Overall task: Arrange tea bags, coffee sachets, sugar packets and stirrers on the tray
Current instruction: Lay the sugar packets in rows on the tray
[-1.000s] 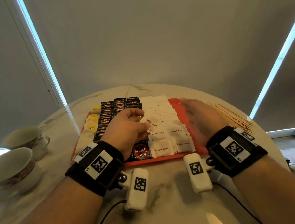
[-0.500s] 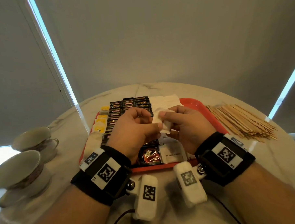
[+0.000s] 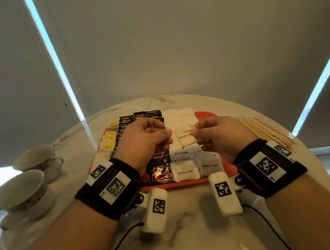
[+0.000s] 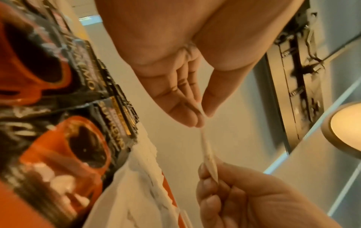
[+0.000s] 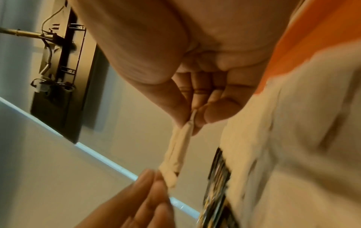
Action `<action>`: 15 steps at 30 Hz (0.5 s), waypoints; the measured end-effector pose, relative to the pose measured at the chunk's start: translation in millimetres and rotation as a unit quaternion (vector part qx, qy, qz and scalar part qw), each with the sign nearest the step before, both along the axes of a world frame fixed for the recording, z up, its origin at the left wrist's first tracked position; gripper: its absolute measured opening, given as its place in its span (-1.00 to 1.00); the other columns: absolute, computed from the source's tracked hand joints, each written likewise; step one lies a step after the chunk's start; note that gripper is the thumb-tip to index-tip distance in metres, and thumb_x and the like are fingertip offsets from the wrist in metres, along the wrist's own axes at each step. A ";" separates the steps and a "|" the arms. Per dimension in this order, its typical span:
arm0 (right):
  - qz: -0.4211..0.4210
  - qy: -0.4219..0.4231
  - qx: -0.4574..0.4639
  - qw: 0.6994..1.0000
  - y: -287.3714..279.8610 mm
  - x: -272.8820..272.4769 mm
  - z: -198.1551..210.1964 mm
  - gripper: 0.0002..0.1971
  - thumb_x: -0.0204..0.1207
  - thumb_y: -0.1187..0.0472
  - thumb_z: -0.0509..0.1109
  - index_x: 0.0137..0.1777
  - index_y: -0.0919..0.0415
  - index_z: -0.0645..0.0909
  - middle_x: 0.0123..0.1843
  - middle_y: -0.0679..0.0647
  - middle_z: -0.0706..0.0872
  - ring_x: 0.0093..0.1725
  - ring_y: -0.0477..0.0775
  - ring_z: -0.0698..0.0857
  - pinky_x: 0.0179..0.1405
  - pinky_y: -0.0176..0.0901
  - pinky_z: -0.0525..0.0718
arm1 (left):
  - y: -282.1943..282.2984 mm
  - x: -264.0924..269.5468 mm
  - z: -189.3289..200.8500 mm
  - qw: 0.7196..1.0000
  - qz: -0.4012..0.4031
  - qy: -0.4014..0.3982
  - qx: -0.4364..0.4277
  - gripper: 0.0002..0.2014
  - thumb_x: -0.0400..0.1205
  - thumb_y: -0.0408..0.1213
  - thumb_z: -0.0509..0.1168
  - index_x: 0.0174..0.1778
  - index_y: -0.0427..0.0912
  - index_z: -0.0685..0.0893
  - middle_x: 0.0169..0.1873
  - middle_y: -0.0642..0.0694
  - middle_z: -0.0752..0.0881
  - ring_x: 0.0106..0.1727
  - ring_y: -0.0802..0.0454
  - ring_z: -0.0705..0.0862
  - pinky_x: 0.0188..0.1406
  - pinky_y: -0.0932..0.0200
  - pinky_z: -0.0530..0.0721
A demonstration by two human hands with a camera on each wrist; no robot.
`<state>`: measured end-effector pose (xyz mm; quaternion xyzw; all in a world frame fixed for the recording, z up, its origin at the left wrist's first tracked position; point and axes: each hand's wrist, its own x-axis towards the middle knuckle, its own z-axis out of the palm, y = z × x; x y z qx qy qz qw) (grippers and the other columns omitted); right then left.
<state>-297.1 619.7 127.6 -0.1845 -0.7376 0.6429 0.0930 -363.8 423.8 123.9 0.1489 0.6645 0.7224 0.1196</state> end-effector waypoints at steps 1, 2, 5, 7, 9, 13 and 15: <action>-0.018 -0.013 0.007 1.000 8.4 3.0 0.3 -0.91 0.52 0.32 0.58 0.00 0.26 0.78 -0.13 0.23 0.86 -0.20 0.09 0.76 -0.17 -0.07 0.77 | 3.3 1.9 1.5 1.000 -0.013 0.008 -0.021 -0.80 0.61 -0.53 0.52 0.10 -0.28 0.72 -0.15 -0.26 0.86 -0.18 -0.09 0.86 -0.18 0.07 0.86; -0.033 -0.029 0.013 0.999 16.1 6.5 0.0 -0.91 0.53 0.32 0.57 0.01 0.27 0.78 -0.10 0.27 0.86 -0.22 0.08 0.75 -0.20 -0.07 0.75 | 6.5 4.3 3.2 0.998 -0.029 0.025 -0.056 -0.81 0.61 -0.52 0.52 0.09 -0.27 0.73 -0.14 -0.24 0.86 -0.18 -0.08 0.86 -0.13 0.03 0.89; -0.068 -0.065 0.024 0.995 31.9 15.2 -2.0 -0.89 0.55 0.35 0.54 0.05 0.32 0.76 -0.13 0.28 0.82 -0.33 0.01 0.69 -0.36 -0.16 0.61 | 15.2 12.2 9.4 0.965 -0.087 0.111 -0.219 -0.87 0.61 -0.43 0.55 -0.01 -0.14 0.80 -0.12 -0.10 0.87 -0.19 0.01 0.87 -0.05 0.04 0.90; -0.079 -0.083 0.024 0.993 35.0 17.7 -4.0 -0.86 0.55 0.38 0.53 0.09 0.35 0.76 -0.18 0.24 0.78 -0.39 0.00 0.63 -0.41 -0.18 0.56 | 19.0 16.1 13.7 0.930 -0.121 0.144 -0.314 -0.87 0.61 -0.36 0.57 -0.04 -0.04 0.82 -0.09 0.01 0.86 -0.19 0.11 0.86 -0.11 0.20 0.87; -0.071 -0.094 0.018 0.993 34.4 18.5 -5.5 -0.85 0.56 0.42 0.50 0.11 0.40 0.73 -0.19 0.25 0.75 -0.39 0.02 0.62 -0.42 -0.18 0.55 | 21.8 17.5 17.6 0.899 -0.144 0.156 -0.383 -0.86 0.60 -0.30 0.59 -0.02 0.03 0.83 -0.07 0.07 0.85 -0.14 0.16 0.84 -0.12 0.26 0.83; -0.059 -0.116 0.031 0.991 31.4 13.8 -10.2 -0.83 0.52 0.45 0.51 0.10 0.44 0.74 -0.22 0.32 0.75 -0.30 0.13 0.66 -0.33 -0.09 0.64 | 25.6 17.6 20.5 0.851 -0.139 0.185 -0.472 -0.85 0.58 -0.26 0.61 -0.01 0.07 0.85 -0.06 0.15 0.81 -0.22 0.27 0.71 -0.31 0.39 0.61; -0.061 -0.122 0.043 0.990 30.5 11.5 -13.2 -0.84 0.49 0.45 0.52 0.06 0.44 0.75 -0.26 0.26 0.72 -0.34 0.12 0.64 -0.32 -0.06 0.67 | 27.5 17.9 19.2 0.834 -0.139 0.188 -0.500 -0.84 0.56 -0.26 0.62 -0.05 0.09 0.86 -0.06 0.15 0.82 -0.26 0.26 0.70 -0.37 0.37 0.61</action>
